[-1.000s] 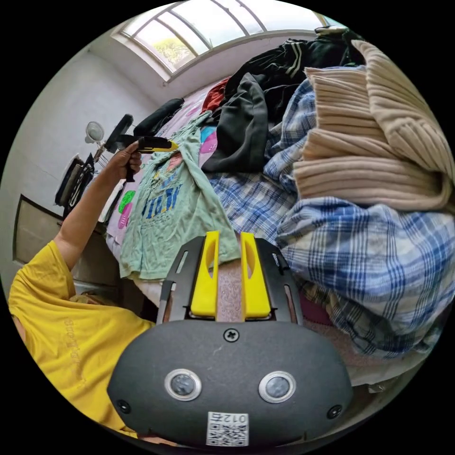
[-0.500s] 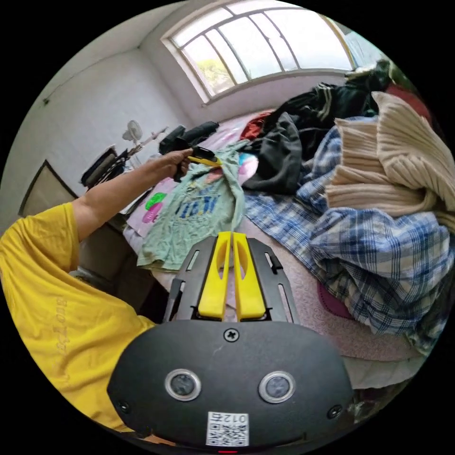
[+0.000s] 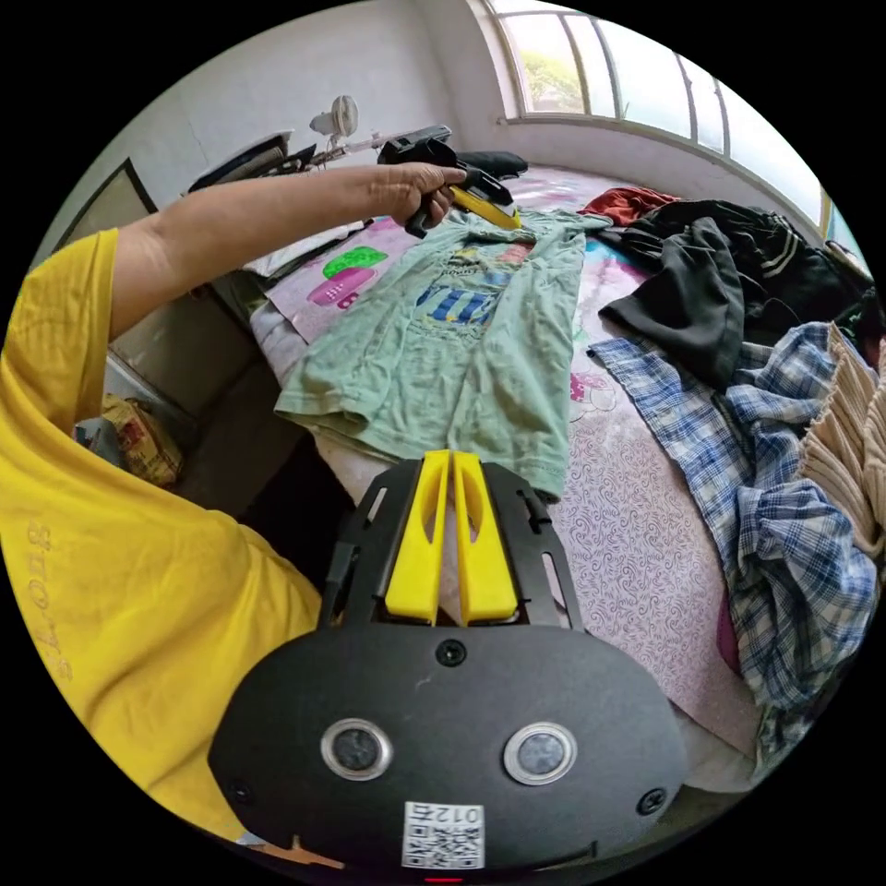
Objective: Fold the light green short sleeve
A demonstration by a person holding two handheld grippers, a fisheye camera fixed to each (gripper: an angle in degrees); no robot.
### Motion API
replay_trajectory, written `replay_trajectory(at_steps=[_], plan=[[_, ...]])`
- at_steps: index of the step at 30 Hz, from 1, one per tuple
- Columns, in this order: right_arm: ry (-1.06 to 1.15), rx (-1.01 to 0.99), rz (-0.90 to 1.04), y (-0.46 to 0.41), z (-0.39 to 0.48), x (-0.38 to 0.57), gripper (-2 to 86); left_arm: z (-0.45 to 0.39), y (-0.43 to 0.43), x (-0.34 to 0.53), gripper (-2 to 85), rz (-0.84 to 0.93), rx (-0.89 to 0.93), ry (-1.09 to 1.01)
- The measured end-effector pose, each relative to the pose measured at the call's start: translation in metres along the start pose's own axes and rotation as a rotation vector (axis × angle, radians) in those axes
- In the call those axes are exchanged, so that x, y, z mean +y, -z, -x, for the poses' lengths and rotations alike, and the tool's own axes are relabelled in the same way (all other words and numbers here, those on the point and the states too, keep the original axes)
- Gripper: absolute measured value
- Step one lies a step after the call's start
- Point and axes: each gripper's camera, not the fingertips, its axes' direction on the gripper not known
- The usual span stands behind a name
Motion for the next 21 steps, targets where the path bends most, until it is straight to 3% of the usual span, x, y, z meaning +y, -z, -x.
replay_trajectory(at_steps=[6, 11, 16, 19, 21], plan=[[0.069, -0.014, -0.051, 0.037, 0.043, 0.001, 2.0, -0.002, 0.005, 0.021, 0.4, 0.057, 0.08, 0.002], [-0.166, -0.002, -0.132, 0.066, -0.019, 0.013, 1.6, -0.048, 0.012, 0.066, 0.4, 0.165, 0.127, -0.191], [-0.293, -0.07, -0.198, 0.081, -0.052, 0.007, 1.2, -0.119, 0.049, 0.189, 0.4, 0.18, 0.008, -0.496], [-0.248, -0.14, -0.321, 0.106, -0.044, 0.008, 1.2, -0.14, 0.062, 0.27, 0.5, 0.173, -0.067, -0.577], [-0.248, -0.144, -0.295, 0.102, -0.041, 0.004, 1.3, -0.144, 0.063, 0.31, 0.7, 0.198, -0.098, -0.588]])
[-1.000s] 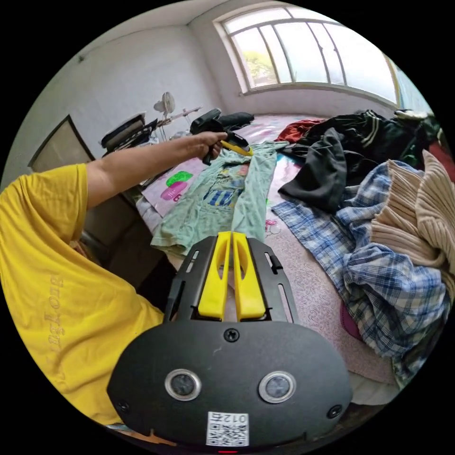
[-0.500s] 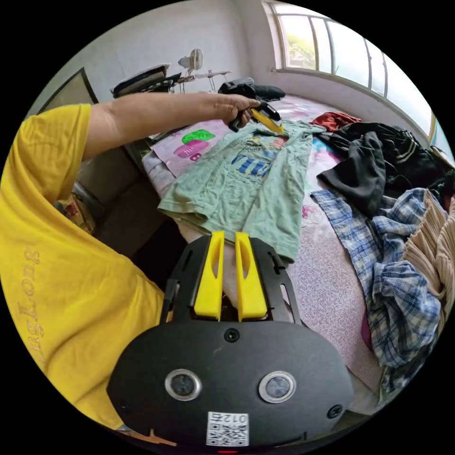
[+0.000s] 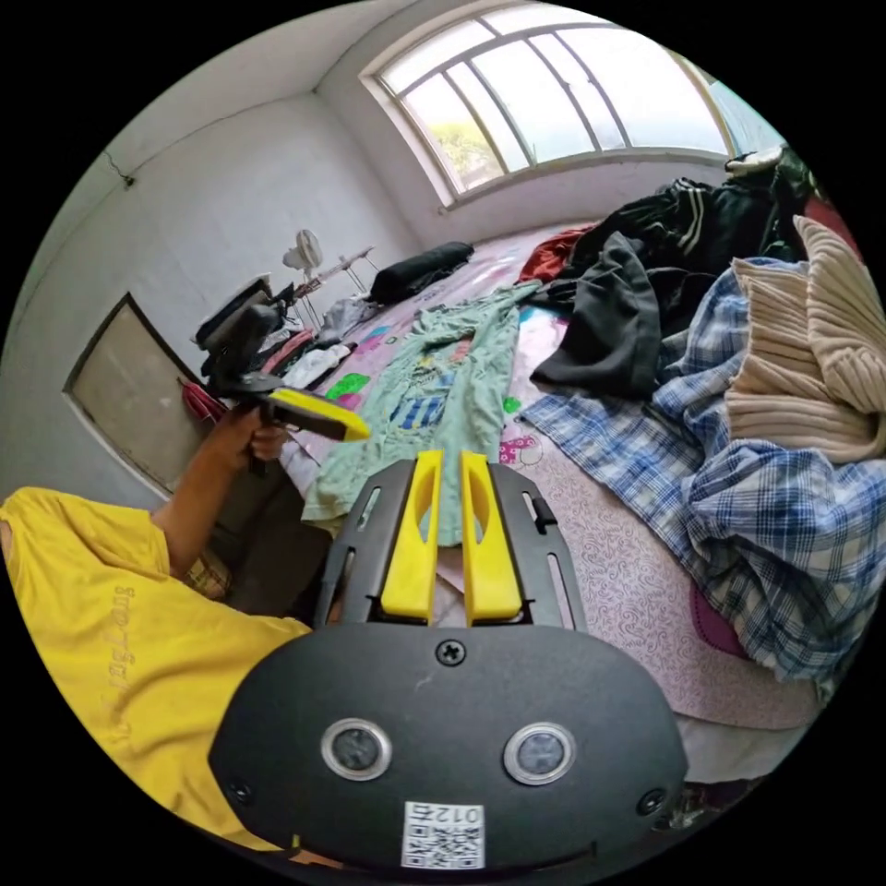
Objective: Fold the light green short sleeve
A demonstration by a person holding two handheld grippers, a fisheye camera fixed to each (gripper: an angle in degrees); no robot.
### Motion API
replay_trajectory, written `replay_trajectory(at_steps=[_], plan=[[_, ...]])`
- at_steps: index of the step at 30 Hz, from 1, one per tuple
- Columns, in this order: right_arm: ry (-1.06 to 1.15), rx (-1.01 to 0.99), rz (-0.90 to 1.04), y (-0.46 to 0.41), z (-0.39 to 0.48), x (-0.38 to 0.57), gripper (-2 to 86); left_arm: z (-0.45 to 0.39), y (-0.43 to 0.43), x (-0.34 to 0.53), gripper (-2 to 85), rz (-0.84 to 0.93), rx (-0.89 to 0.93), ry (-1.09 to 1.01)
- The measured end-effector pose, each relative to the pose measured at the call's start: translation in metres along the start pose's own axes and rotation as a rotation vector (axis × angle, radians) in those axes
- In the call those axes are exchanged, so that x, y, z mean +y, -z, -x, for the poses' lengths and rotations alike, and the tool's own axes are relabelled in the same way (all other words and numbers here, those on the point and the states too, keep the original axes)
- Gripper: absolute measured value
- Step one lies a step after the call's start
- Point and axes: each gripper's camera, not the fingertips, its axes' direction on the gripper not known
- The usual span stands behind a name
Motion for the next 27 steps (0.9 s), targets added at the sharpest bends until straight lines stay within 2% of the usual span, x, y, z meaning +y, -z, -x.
replay_trajectory(at_steps=[6, 8, 13, 15, 17, 20, 24, 27], plan=[[0.025, -0.005, 0.108, -0.044, 0.029, 0.015, 1.6, -0.058, -0.016, 0.068, 1.6, 0.038, -0.093, 0.031], [0.045, 0.045, 0.209, -0.073, 0.044, 0.018, 1.6, -0.074, -0.022, 0.076, 1.7, 0.059, -0.138, 0.02], [0.127, 0.097, 0.267, -0.089, 0.074, 0.028, 1.5, -0.125, -0.015, 0.099, 1.1, 0.068, -0.32, -0.038], [0.126, 0.091, 0.24, -0.076, 0.078, 0.029, 1.7, -0.133, 0.0, 0.111, 0.8, 0.035, -0.309, -0.031], [0.155, 0.03, 0.135, -0.049, 0.087, 0.026, 2.3, -0.133, 0.019, 0.127, 0.9, -0.03, -0.27, 0.018], [0.157, -0.041, 0.148, -0.053, 0.093, 0.011, 4.4, -0.119, 0.044, 0.157, 2.0, -0.135, -0.197, 0.131], [0.145, -0.125, 0.244, -0.087, 0.088, 0.001, 6.8, -0.12, 0.046, 0.187, 5.8, -0.104, -0.152, 0.162], [0.1, -0.127, 0.263, -0.102, 0.077, -0.002, 7.1, -0.144, 0.039, 0.198, 7.2, -0.067, -0.27, 0.122]])
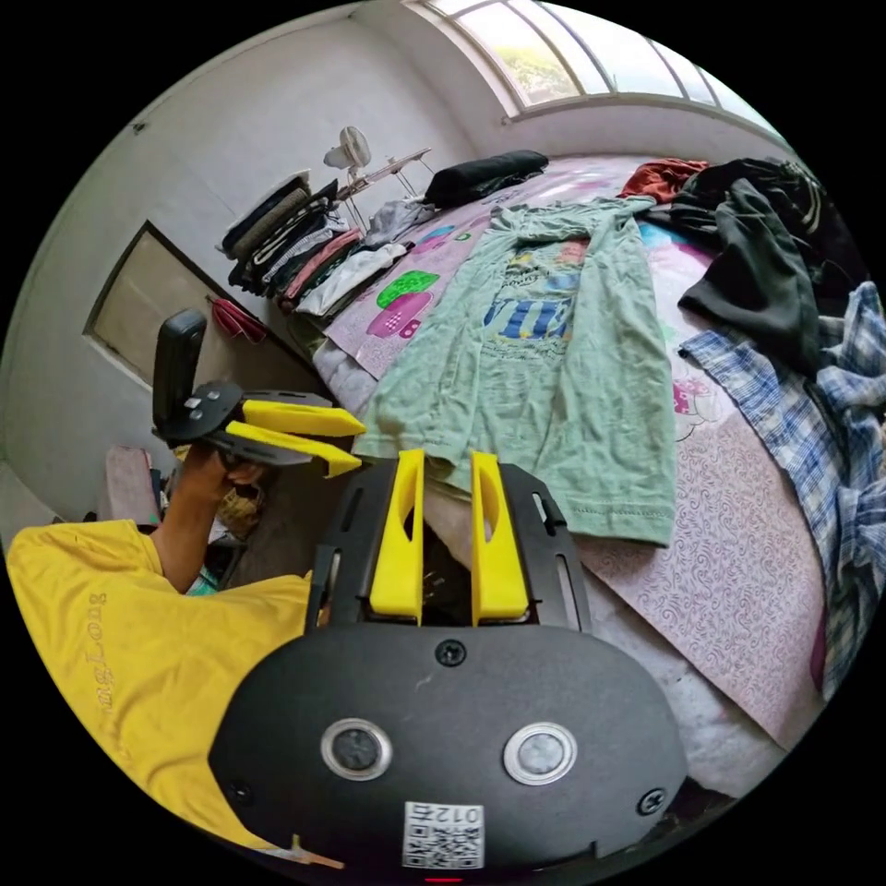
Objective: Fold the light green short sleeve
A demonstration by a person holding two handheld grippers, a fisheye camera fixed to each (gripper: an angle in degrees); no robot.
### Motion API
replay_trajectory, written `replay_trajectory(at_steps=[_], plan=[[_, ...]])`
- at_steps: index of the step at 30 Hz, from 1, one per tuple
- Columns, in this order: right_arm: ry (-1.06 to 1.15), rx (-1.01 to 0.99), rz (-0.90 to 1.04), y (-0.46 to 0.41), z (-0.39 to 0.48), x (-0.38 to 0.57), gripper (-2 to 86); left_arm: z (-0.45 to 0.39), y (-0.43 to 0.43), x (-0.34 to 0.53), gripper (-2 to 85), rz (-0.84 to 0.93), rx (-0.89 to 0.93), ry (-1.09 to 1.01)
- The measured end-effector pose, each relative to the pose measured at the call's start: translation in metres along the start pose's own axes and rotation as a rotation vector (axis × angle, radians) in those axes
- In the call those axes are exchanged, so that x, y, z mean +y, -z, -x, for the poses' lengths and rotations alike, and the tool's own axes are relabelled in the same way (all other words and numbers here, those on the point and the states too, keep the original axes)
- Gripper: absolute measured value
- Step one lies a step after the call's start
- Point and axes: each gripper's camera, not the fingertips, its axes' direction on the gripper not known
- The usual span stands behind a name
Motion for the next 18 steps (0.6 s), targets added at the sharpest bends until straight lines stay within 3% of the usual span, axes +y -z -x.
replay_trajectory(at_steps=[4, 7, 18], plan=[[-0.065, -0.073, 0.01, -0.006, -0.021, -0.009, 3.8, -0.031, -0.005, 0.009, 4.4, 0.035, -0.255, -0.039], [-0.065, -0.109, -0.053, 0.009, -0.025, -0.008, 2.2, -0.043, 0.008, 0.018, 1.4, 0.008, -0.344, -0.056], [-0.054, -0.093, 0.038, -0.001, -0.056, -0.013, 2.2, -0.021, 0.024, 0.064, 0.4, 0.005, -0.075, -0.02]])
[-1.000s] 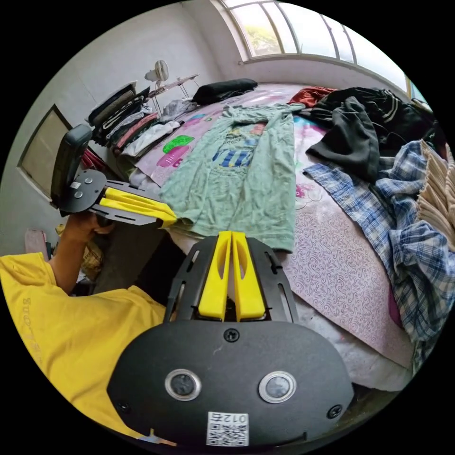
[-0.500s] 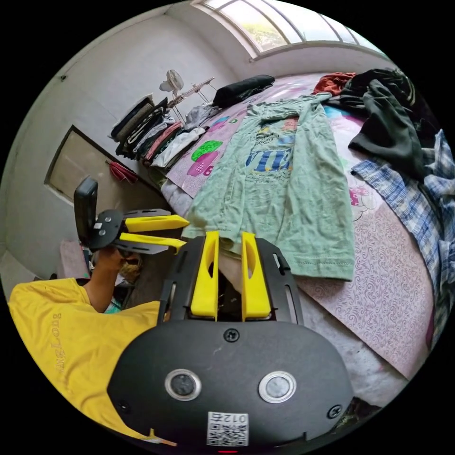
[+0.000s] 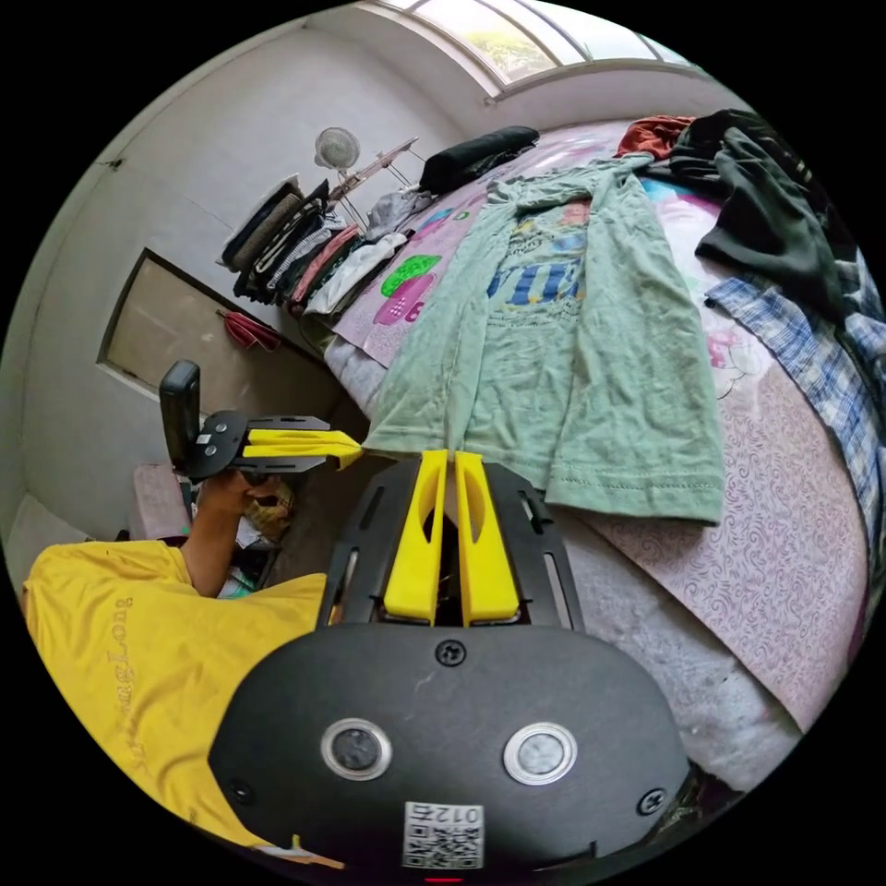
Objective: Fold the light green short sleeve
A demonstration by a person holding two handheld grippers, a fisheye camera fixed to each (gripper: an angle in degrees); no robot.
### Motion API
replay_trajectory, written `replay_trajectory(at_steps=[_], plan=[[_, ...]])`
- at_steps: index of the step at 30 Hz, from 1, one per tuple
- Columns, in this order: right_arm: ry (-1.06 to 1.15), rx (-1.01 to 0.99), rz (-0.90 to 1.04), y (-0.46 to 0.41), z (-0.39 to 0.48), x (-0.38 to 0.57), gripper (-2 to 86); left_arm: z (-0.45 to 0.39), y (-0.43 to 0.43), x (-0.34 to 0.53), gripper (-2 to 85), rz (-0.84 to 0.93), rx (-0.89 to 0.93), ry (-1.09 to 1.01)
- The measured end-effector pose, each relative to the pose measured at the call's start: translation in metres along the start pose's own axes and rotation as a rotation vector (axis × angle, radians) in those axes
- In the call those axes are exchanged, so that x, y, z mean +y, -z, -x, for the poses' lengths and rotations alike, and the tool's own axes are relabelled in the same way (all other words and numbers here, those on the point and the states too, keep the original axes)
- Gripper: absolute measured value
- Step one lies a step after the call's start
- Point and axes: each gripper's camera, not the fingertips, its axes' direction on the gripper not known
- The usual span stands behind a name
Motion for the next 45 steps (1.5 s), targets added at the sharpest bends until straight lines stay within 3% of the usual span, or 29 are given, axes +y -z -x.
replay_trajectory(at_steps=[4, 7, 10, 16, 22, 32, 36, 39, 41, 45], plan=[[0.047, 0.102, -0.104, 0.066, -0.007, 0.014, 3.1, 0.021, 0.029, 0.01, 2.4, -0.108, 0.137, 0.086], [-0.037, 0.254, -0.189, 0.112, -0.043, 0.024, 4.4, 0.021, 0.04, 0.002, 6.0, -0.145, 0.072, 0.099], [-0.169, 0.205, -0.218, 0.131, -0.098, 0.025, 5.9, -0.002, 0.034, -0.019, 8.9, -0.132, 0.067, 0.019], [-0.251, 0.137, -0.144, 0.1, -0.145, 0.012, 6.7, -0.083, 0.009, -0.069, 8.6, -0.089, -0.058, -0.233], [-0.196, 0.189, -0.111, 0.076, -0.135, 0.018, 3.6, -0.121, -0.019, -0.084, 0.9, -0.003, -0.108, -0.3], [-0.202, 0.133, -0.096, 0.057, -0.143, 0.064, 2.8, -0.118, -0.03, -0.077, 0.0, 0.087, 0.149, -0.284], [-0.195, 0.175, -0.118, 0.058, -0.129, 0.082, 3.1, -0.121, -0.001, -0.066, 0.6, -0.032, 0.152, -0.249], [-0.119, 0.253, -0.174, 0.063, -0.102, 0.103, 4.3, -0.116, 0.021, -0.055, 2.3, -0.097, 0.05, -0.195], [0.044, 0.274, -0.187, 0.053, -0.068, 0.116, 6.1, -0.118, 0.023, -0.049, 3.5, -0.1, -0.056, -0.194], [0.275, 0.38, -0.094, 0.011, -0.021, 0.133, 9.1, -0.147, 0.011, -0.04, 6.0, -0.056, -0.164, -0.291]])
